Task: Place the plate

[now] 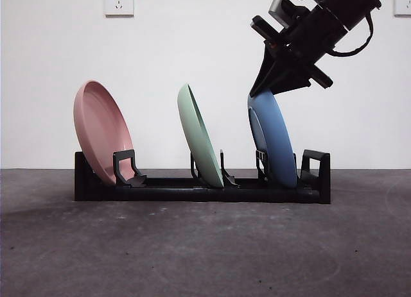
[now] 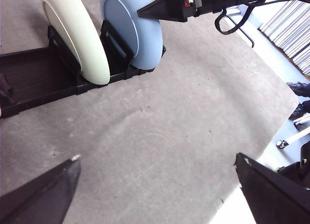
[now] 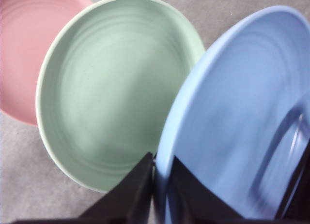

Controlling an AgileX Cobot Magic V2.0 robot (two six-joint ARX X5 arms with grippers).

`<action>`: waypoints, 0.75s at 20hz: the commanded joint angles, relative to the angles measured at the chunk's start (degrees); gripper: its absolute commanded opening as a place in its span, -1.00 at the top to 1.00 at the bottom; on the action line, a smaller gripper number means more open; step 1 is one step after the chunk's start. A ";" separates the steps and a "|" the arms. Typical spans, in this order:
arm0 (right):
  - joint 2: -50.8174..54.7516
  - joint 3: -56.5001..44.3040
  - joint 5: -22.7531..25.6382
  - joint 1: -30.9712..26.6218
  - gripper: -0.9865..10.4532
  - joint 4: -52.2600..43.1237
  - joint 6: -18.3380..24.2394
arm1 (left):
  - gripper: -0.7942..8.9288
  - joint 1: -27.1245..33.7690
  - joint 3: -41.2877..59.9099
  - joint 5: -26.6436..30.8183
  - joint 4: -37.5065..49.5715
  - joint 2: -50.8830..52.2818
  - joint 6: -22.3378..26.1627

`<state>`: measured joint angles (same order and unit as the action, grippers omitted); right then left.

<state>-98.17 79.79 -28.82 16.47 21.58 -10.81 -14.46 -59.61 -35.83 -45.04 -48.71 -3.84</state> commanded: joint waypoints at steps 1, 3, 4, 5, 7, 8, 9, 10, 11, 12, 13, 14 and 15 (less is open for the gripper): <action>0.50 1.33 -0.31 0.17 0.80 -0.39 -1.84 | -0.19 -0.20 -1.40 -0.13 -0.22 -0.35 0.44; 2.03 1.33 -0.24 0.17 0.80 -0.57 -2.38 | -0.19 -0.20 -1.40 -0.13 -0.50 -0.35 0.42; 3.06 1.33 -0.24 0.17 0.80 -0.59 -2.69 | -0.19 -0.20 -1.40 -0.13 -0.50 -0.35 0.42; 4.28 1.33 -0.24 0.17 0.80 -0.52 -2.80 | -0.19 -0.20 -1.40 -0.13 -0.52 -0.35 0.42; 7.19 1.33 -0.26 0.17 0.80 -0.13 -3.85 | -0.19 -0.35 -1.40 -0.13 -0.61 -0.35 0.42; 9.09 1.33 -0.28 0.17 0.80 0.31 -4.13 | -0.19 -0.55 -1.40 -0.13 -0.63 -0.35 0.42; 10.84 1.33 -0.28 0.20 0.80 0.94 -4.20 | -0.19 -0.74 -1.40 -0.13 -0.61 -0.35 0.42; 13.03 1.33 -0.28 0.28 0.80 2.01 -4.17 | -0.19 -1.03 -1.40 -0.13 -0.61 -0.35 0.42; 14.88 1.33 -0.26 0.28 0.80 3.19 -4.07 | -0.19 -1.27 -1.40 -0.13 -0.61 -0.35 0.42; 17.16 1.33 -0.26 0.31 0.80 5.05 -3.56 | -0.19 -1.55 -1.40 -0.13 -0.61 -0.35 0.42; 19.12 1.33 -0.26 0.33 0.80 7.04 -3.02 | -0.19 -1.75 -1.40 -0.11 -0.61 -0.37 0.42; 21.35 1.33 -0.26 0.33 0.80 9.57 -1.97 | -0.19 -1.86 -1.38 -0.13 -0.61 -0.37 0.42; 23.17 1.33 -0.26 0.35 0.80 11.91 -0.96 | -0.19 -1.92 -1.38 -0.11 -0.63 -0.39 0.42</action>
<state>-74.26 79.79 -28.93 16.53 34.35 -13.39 -16.12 -59.61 -35.83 -46.11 -48.71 -3.84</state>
